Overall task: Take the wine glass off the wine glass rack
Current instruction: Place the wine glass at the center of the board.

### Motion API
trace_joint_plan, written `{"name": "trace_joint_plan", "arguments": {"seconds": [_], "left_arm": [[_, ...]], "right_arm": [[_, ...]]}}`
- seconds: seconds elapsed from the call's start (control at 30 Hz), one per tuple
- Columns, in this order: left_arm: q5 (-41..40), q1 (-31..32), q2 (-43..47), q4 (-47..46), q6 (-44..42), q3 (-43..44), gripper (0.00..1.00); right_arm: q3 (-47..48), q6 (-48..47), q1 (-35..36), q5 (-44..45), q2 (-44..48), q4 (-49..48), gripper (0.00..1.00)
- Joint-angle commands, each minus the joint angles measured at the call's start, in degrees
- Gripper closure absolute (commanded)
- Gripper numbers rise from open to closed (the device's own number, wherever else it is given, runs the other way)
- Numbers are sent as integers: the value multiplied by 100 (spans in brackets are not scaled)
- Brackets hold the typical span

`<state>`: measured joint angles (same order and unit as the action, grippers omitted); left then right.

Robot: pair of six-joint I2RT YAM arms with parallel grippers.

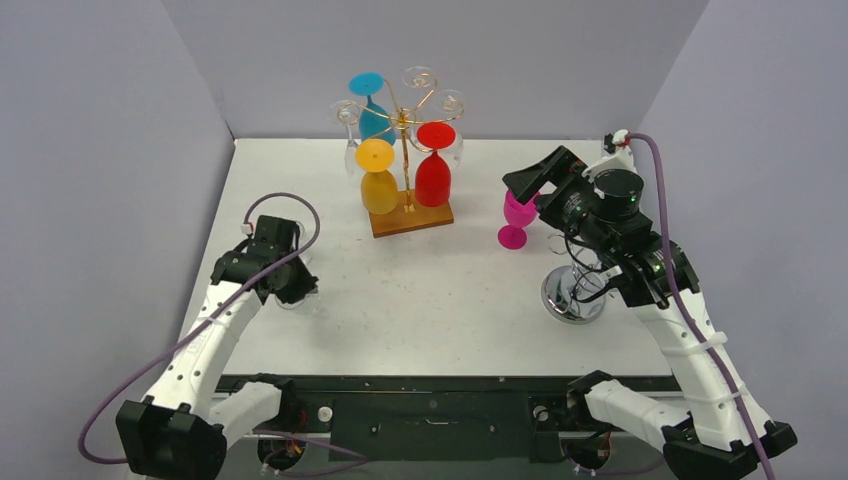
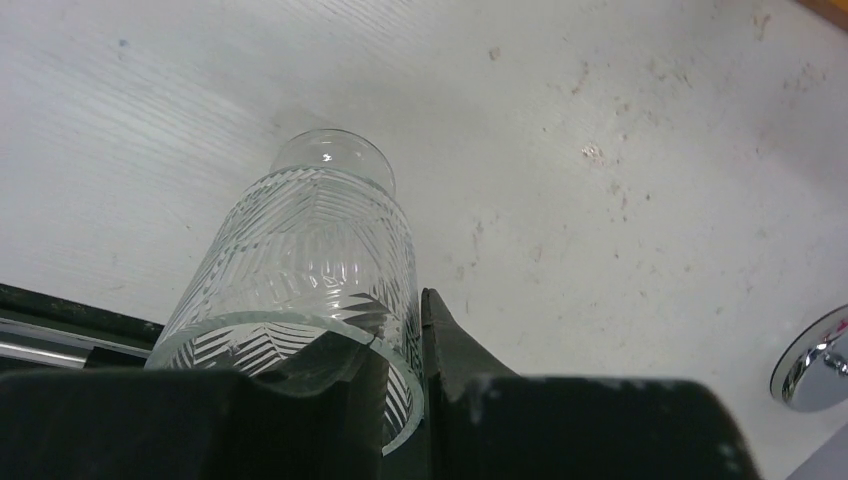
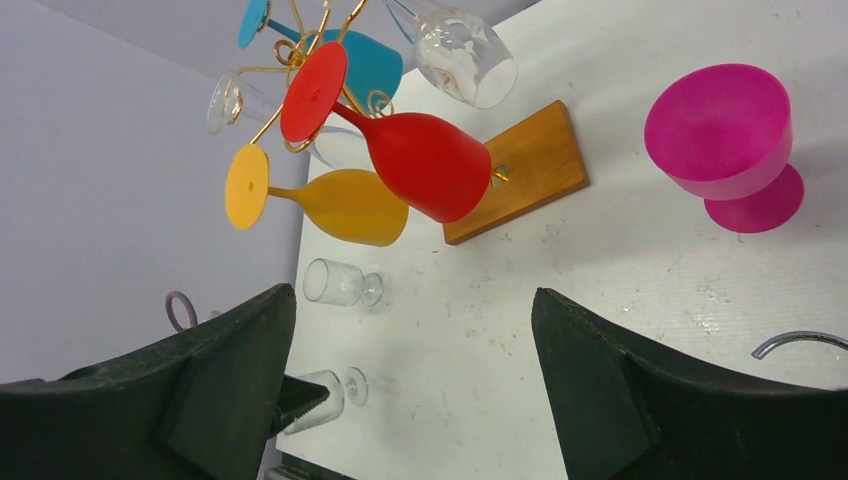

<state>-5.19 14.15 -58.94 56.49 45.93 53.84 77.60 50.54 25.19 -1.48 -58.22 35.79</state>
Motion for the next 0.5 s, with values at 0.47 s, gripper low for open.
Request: {"name": "trace_joint_plan", "arguments": {"seconds": [0.47], "left_arm": [[-452,-1931,-1930,-1143,-619,757,100]], "right_arm": [[-54,-537,39,-98,336,173,16]]}}
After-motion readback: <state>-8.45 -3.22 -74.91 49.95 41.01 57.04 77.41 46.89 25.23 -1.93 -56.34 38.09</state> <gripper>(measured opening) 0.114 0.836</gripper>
